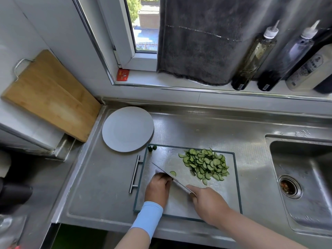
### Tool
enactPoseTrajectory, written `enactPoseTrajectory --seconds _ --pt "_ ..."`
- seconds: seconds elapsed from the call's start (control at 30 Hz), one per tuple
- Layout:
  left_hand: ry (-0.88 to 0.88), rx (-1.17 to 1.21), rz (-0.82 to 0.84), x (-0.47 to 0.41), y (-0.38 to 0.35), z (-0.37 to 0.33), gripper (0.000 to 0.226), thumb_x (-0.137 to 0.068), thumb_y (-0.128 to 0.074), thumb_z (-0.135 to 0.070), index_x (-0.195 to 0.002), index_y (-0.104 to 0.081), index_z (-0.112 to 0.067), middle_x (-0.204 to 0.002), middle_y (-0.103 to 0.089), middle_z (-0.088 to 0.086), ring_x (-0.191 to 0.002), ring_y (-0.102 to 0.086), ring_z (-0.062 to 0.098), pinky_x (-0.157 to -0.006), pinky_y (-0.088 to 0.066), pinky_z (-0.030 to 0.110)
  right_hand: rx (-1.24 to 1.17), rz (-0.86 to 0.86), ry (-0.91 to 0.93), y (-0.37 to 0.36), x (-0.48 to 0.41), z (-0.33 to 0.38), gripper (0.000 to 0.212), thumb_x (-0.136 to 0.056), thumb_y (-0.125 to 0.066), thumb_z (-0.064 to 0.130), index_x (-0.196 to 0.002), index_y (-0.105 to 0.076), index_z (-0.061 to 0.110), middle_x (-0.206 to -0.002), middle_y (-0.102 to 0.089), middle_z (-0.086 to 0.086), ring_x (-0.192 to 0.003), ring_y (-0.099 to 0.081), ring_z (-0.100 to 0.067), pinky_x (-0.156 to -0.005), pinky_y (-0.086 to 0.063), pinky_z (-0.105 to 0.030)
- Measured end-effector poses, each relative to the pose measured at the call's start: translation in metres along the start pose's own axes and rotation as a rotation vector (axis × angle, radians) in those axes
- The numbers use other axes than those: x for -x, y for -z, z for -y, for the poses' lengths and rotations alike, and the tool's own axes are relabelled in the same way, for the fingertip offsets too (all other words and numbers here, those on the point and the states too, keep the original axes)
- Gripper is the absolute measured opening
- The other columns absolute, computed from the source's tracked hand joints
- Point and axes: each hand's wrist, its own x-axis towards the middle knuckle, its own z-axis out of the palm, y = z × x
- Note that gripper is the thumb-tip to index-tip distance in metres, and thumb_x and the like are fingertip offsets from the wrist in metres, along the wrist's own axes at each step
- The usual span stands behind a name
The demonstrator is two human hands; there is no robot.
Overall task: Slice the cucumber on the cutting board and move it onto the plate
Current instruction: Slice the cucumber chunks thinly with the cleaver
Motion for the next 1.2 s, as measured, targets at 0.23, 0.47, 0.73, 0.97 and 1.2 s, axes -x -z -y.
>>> enactPoseTrajectory --seconds 0.23,0.47,0.73,0.97,1.2 --pt "-0.014 0.040 -0.029 0.005 -0.008 0.006 0.019 -0.068 -0.083 -0.003 -0.080 -0.074 -0.016 -0.087 -0.068 0.001 -0.082 -0.064 0.018 -0.062 -0.053 0.024 0.021 0.019 0.000 -0.005 -0.019 0.011 0.045 -0.097 -0.036 0.016 -0.133 -0.054 0.036 -0.087 -0.063 -0.001 -0.075 -0.051 -0.025 -0.062 -0.039 -0.031" --pt "-0.019 0.042 -0.047 0.006 -0.008 0.006 0.024 -0.066 -0.084 -0.002 -0.083 -0.076 -0.018 -0.086 -0.068 0.000 -0.081 -0.061 0.017 -0.063 -0.052 0.023 0.041 0.010 -0.018 -0.009 -0.023 0.010 0.049 -0.099 -0.035 0.020 -0.144 -0.047 0.037 -0.108 -0.070 -0.007 -0.096 -0.063 -0.031 -0.077 -0.053 -0.036" --pt "-0.004 0.012 -0.048 0.004 -0.001 -0.001 0.026 -0.062 -0.086 -0.003 -0.079 -0.074 -0.018 -0.084 -0.068 0.001 -0.075 -0.065 0.020 -0.061 -0.050 0.021 0.039 -0.029 0.026 -0.005 -0.002 0.003 0.039 -0.100 -0.037 0.022 -0.133 -0.051 0.036 -0.091 -0.068 -0.003 -0.075 -0.051 -0.024 -0.068 -0.046 -0.035" --pt "0.000 0.003 -0.054 0.004 -0.001 -0.001 0.024 -0.060 -0.088 -0.005 -0.074 -0.074 -0.019 -0.082 -0.068 -0.001 -0.074 -0.064 0.016 -0.064 -0.048 0.019 0.001 -0.017 0.016 -0.005 0.003 0.001 0.031 -0.100 -0.038 0.019 -0.123 -0.056 0.027 -0.087 -0.069 -0.006 -0.080 -0.061 -0.028 -0.071 -0.050 -0.038" --pt "0.004 0.041 -0.061 0.007 -0.006 0.004 0.022 -0.066 -0.084 -0.004 -0.079 -0.075 -0.018 -0.084 -0.068 -0.002 -0.079 -0.061 0.016 -0.065 -0.048 0.021 -0.013 0.005 -0.009 -0.011 -0.019 0.007 0.041 -0.098 -0.037 0.018 -0.131 -0.056 0.034 -0.087 -0.064 0.000 -0.075 -0.051 -0.023 -0.062 -0.039 -0.030"
